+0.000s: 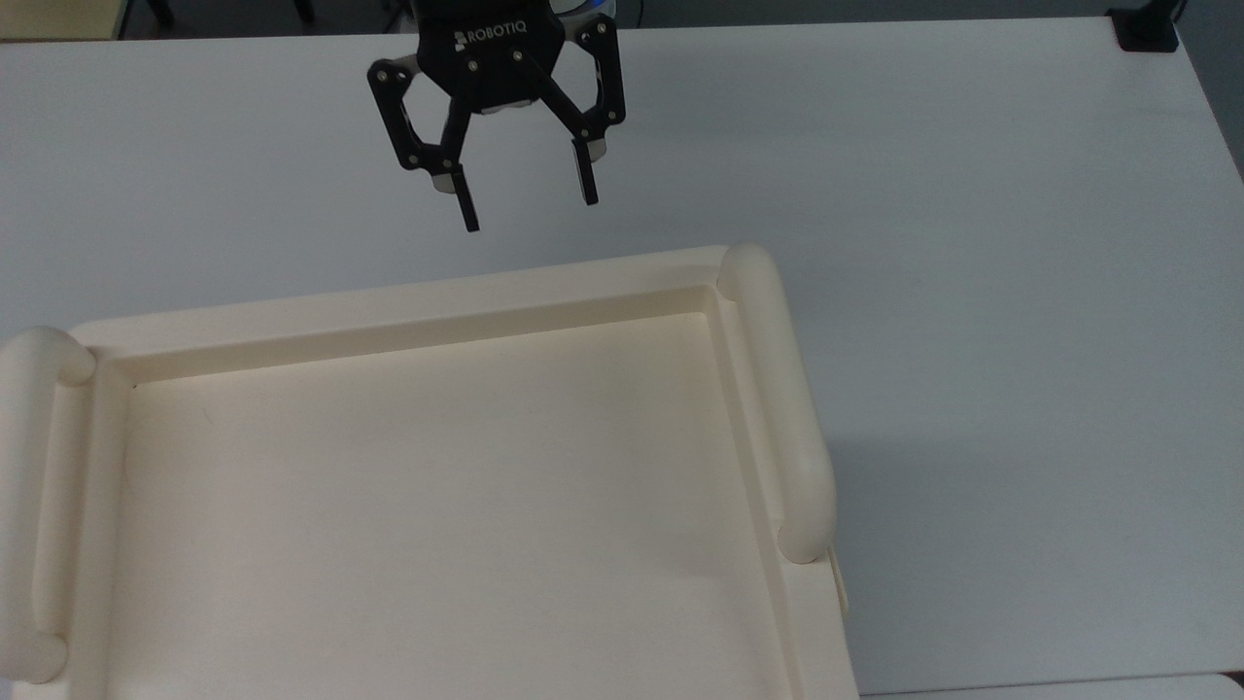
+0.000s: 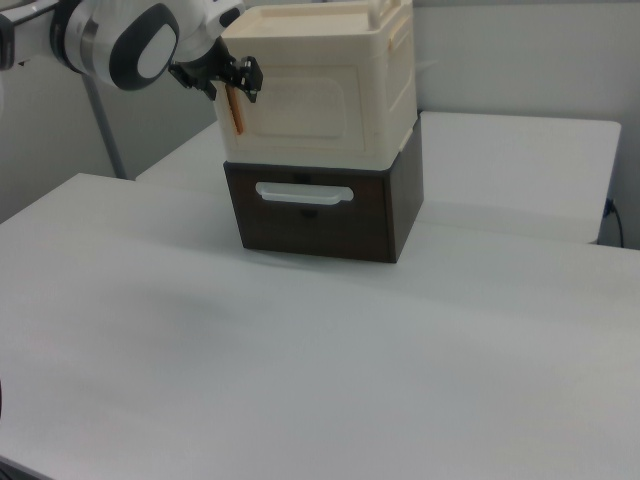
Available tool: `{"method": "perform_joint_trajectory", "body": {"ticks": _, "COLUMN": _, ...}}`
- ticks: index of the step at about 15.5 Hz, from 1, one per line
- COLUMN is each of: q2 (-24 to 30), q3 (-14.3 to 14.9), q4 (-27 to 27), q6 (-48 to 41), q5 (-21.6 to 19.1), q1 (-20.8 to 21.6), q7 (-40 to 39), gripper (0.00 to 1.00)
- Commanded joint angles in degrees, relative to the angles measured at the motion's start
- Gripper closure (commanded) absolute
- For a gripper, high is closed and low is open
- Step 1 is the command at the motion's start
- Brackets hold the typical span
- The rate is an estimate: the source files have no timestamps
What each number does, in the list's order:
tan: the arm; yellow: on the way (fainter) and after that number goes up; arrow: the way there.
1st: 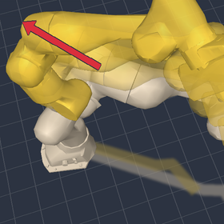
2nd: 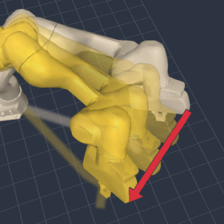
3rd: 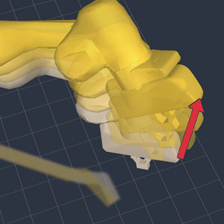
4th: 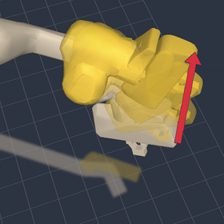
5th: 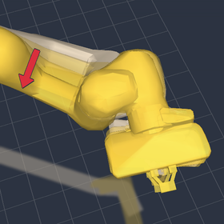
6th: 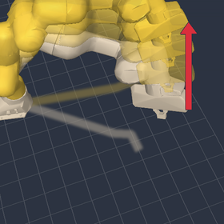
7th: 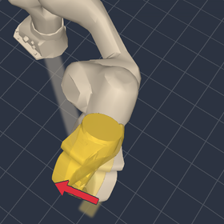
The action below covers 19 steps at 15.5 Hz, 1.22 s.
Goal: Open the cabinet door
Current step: 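Move the gripper down to the edge of the cream cabinet door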
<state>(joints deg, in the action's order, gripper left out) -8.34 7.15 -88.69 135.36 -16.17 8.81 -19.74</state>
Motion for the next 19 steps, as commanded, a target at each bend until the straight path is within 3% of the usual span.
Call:
{"method": "perform_joint_trajectory", "body": {"ticks": 1, "q2": -1.0, "q3": -0.4, "q4": -0.1, "q6": 4.8, "q5": -1.3, "q1": 1.9, "q7": 1.1, "gripper": 0.34}}
{"method": "perform_joint_trajectory", "body": {"ticks": 9, "q2": -5.2, "q3": -3.0, "q4": 1.2, "q6": 14.7, "q5": -0.9, "q1": 2.2, "q7": 4.4, "gripper": 0.36}}
{"method": "perform_joint_trajectory", "body": {"ticks": 14, "q2": -7.6, "q3": -3.2, "q4": 2.8, "q6": 15.5, "q5": -0.4, "q1": 2.5, "q7": 4.9, "gripper": 0.36}}
{"method": "perform_joint_trajectory", "body": {"ticks": 19, "q2": -8.2, "q3": -3.2, "q4": 3.6, "q6": 17.3, "q5": -0.6, "q1": 2.8, "q7": 5.1, "gripper": 0.56}}
